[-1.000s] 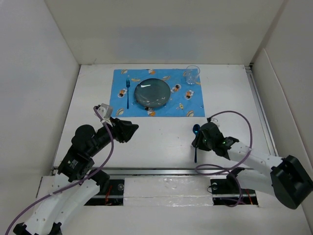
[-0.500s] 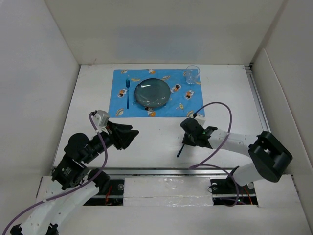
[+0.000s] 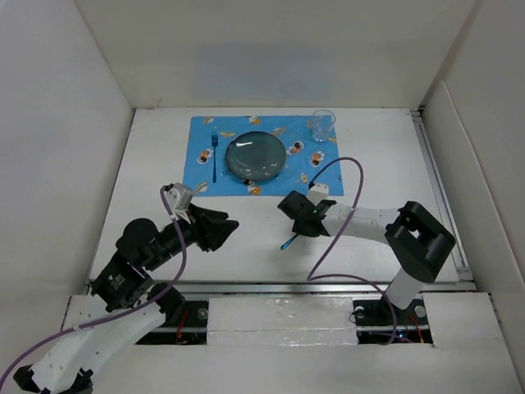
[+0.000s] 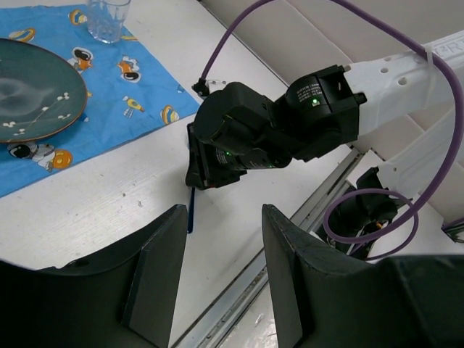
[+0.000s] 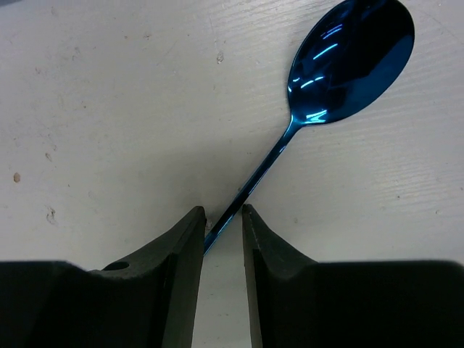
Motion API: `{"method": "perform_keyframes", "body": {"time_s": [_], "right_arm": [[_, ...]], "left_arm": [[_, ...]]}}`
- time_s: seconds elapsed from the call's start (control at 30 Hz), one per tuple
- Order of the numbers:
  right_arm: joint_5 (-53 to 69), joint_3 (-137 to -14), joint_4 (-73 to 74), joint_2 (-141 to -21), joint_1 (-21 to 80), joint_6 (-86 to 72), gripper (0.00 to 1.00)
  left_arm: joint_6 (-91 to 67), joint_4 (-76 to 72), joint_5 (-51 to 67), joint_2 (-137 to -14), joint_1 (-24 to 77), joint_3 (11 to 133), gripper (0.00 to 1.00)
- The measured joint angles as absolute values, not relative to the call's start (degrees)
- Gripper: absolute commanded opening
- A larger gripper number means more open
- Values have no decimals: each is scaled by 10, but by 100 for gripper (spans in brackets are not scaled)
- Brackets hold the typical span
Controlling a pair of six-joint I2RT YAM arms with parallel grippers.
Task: Set the dinner table for one person
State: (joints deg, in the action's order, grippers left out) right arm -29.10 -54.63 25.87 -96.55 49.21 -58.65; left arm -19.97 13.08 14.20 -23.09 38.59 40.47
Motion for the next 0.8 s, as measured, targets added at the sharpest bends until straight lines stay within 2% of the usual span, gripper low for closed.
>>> {"method": "perform_keyframes", "body": {"time_s": [0.23,0.27,0.3,0.4,0.43,0.5,0.57,0.8], "right_arm": [[-301,-556,263,-975,474,-600,38],[-301,-556,263,-975,472,-600,33],[-301,-557,259,-977,463,-601,33],[-301,-556,246,-982,447,-600,19],[-302,-555,240,-983,444,-601,11],[-307,-550,230,-983,443,-607,8],[-317,-539,218,-978,450,-613,0],[-330,-487,224,-929,524,-642,0]], "left_arm": [[-200,131,136,-252,403,405,42],[-200,131,133,-256,406,405,42],[-200,131,132,-259,410,405,42],[-199,131,130,-267,418,405,42],[-198,131,129,-269,420,405,42],[-198,131,127,-269,421,405,42],[-198,131,123,-269,421,405,42],[-197,131,109,-269,420,405,42]]}}
